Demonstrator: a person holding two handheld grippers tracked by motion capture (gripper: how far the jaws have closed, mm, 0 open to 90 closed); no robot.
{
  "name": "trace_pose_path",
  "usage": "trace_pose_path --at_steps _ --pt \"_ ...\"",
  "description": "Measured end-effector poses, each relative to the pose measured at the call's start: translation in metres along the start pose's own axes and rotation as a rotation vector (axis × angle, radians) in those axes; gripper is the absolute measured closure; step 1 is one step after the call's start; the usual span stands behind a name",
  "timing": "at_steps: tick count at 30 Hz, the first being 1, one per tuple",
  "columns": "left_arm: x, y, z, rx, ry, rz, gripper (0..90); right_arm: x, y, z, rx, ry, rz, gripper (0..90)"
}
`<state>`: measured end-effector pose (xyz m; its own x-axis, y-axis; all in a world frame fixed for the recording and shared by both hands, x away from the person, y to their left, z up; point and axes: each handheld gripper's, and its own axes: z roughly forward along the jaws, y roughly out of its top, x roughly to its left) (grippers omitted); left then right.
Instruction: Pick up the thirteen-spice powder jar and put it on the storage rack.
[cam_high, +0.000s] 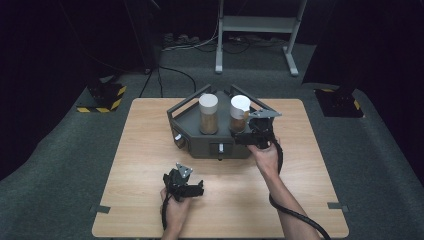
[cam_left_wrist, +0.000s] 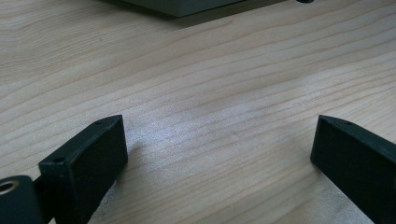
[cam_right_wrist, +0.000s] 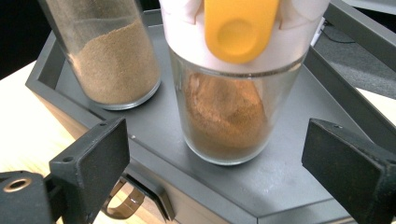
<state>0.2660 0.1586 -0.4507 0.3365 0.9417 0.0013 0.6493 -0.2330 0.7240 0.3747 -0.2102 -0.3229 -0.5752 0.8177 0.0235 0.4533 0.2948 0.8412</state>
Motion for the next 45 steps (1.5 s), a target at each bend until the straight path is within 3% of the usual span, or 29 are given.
trace_pose_path --at_steps 29,45 --pt "0.001 0.000 0.000 -0.001 -0.003 0.000 3.8 0.000 -0.019 -0.027 -0.002 -0.027 -0.021 10.1" --pt "0.001 0.000 0.001 -0.001 -0.003 0.001 3.8 -0.012 -0.045 -0.049 -0.023 -0.029 0.022 10.4"
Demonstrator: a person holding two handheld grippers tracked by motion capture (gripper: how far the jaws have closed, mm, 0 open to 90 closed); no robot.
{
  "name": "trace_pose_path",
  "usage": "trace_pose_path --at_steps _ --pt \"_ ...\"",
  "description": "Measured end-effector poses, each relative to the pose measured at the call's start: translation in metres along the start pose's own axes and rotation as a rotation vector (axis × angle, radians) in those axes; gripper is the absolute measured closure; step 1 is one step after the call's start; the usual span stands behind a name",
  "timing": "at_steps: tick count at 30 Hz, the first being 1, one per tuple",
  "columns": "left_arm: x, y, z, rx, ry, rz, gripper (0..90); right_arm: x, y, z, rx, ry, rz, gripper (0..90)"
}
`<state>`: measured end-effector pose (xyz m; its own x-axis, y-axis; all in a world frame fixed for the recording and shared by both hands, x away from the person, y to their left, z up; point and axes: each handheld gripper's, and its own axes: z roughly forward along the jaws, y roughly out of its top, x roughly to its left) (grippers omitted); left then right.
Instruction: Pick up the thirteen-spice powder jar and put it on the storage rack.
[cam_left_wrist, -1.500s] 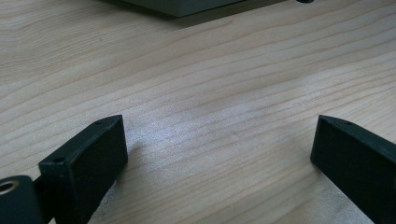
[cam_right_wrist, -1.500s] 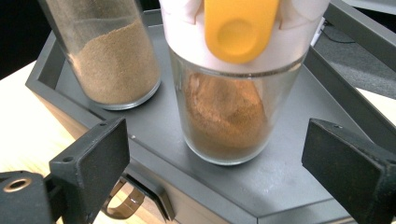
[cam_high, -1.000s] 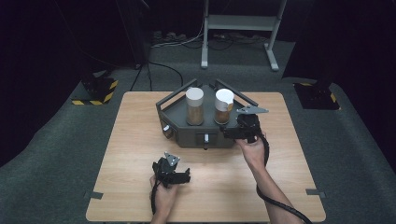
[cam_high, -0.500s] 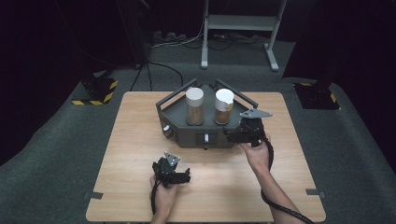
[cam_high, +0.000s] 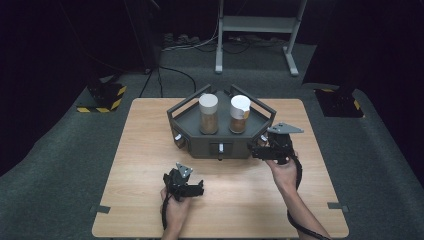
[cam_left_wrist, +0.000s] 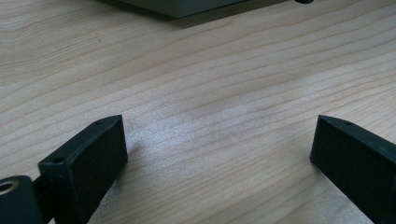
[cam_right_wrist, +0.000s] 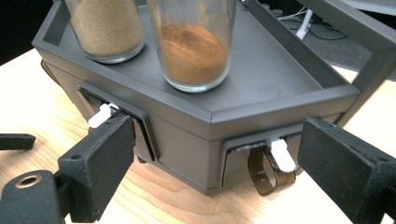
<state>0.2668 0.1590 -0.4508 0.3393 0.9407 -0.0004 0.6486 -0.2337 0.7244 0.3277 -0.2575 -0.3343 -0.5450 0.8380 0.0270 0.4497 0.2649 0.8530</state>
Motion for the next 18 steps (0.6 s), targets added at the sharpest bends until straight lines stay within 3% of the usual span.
trace_pose_path --at_steps 18 --pt "0.000 0.000 0.000 0.001 0.001 0.001 3.7 -0.009 -0.024 -0.008 0.006 -0.013 0.053 10.8"
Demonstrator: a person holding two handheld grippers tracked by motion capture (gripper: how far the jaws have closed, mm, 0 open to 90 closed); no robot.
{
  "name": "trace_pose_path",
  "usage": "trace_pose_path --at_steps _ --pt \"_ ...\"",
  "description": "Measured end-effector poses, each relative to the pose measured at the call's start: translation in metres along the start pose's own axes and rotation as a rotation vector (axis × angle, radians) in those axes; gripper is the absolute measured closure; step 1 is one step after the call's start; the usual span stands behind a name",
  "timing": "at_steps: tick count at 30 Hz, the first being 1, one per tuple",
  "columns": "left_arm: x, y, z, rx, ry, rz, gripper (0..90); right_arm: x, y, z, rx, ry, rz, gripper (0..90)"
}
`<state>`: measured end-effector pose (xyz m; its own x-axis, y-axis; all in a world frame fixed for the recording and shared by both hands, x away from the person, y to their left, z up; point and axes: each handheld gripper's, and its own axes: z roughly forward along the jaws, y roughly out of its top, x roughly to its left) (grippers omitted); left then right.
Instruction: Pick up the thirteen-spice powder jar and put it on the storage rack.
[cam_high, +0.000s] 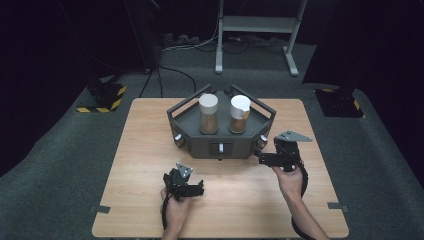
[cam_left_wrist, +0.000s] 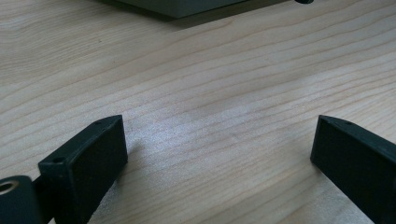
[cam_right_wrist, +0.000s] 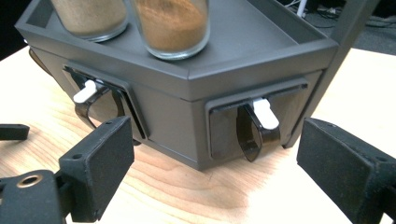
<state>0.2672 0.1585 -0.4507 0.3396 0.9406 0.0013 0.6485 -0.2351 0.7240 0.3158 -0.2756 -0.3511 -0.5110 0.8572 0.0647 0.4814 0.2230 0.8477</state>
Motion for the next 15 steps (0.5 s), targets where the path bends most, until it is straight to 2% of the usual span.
trace_pose_path --at_steps 4,15 --pt "0.000 0.000 0.000 0.001 0.000 0.000 3.6 0.000 -0.004 0.001 0.018 -0.018 0.006 11.1" --pt "0.000 0.000 0.000 0.000 0.000 0.001 3.6 -0.002 -0.016 0.004 0.035 -0.026 0.019 11.3"
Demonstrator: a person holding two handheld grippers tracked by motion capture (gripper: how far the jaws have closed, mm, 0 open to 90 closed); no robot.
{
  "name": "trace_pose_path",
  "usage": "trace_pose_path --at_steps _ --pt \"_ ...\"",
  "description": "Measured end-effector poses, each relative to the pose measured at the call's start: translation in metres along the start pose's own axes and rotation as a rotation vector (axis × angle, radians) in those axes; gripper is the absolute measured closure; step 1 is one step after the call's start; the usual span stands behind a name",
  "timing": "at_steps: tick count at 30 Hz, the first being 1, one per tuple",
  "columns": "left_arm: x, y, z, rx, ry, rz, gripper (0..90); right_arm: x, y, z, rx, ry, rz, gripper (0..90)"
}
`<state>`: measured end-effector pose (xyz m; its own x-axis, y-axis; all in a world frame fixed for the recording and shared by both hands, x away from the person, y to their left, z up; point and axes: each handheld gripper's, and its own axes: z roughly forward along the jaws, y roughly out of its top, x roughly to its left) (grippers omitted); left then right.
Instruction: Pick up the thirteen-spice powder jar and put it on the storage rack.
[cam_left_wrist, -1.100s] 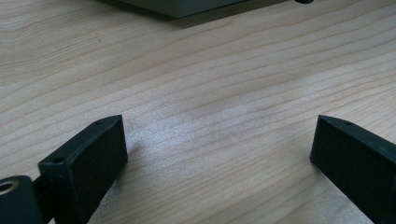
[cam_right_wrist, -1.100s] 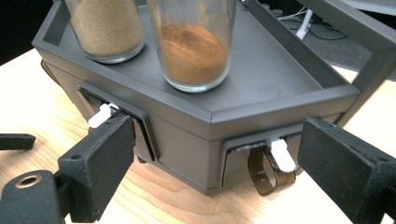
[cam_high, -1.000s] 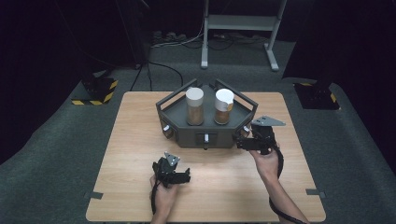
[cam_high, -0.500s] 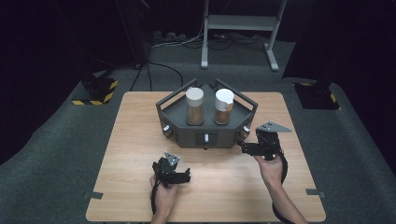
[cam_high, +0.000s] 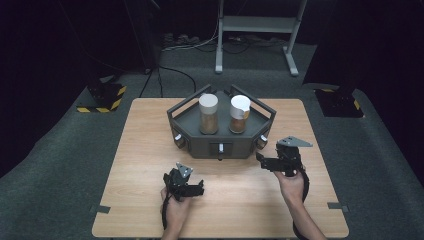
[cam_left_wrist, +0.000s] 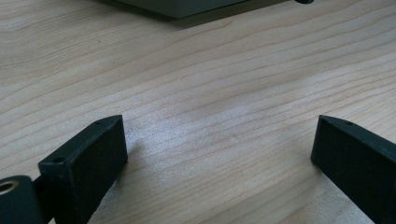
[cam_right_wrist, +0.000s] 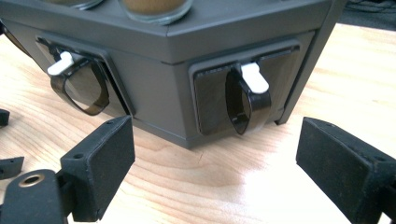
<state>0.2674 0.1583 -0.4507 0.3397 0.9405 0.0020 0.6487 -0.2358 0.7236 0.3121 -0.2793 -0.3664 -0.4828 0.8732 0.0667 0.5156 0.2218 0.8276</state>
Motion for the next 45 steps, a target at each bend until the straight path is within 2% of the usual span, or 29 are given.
trace_pose_path --at_steps 10,19,45 --pt "0.000 0.000 0.000 0.000 0.000 0.000 3.6 -0.004 -0.013 0.002 0.008 -0.003 0.027 11.4" --pt "0.000 0.000 0.000 0.000 0.000 0.000 3.6 -0.003 -0.024 0.006 0.027 -0.029 0.049 11.7" --pt "0.000 0.000 0.000 0.000 0.000 0.000 3.5 0.002 -0.045 0.022 0.096 -0.059 0.075 12.1"
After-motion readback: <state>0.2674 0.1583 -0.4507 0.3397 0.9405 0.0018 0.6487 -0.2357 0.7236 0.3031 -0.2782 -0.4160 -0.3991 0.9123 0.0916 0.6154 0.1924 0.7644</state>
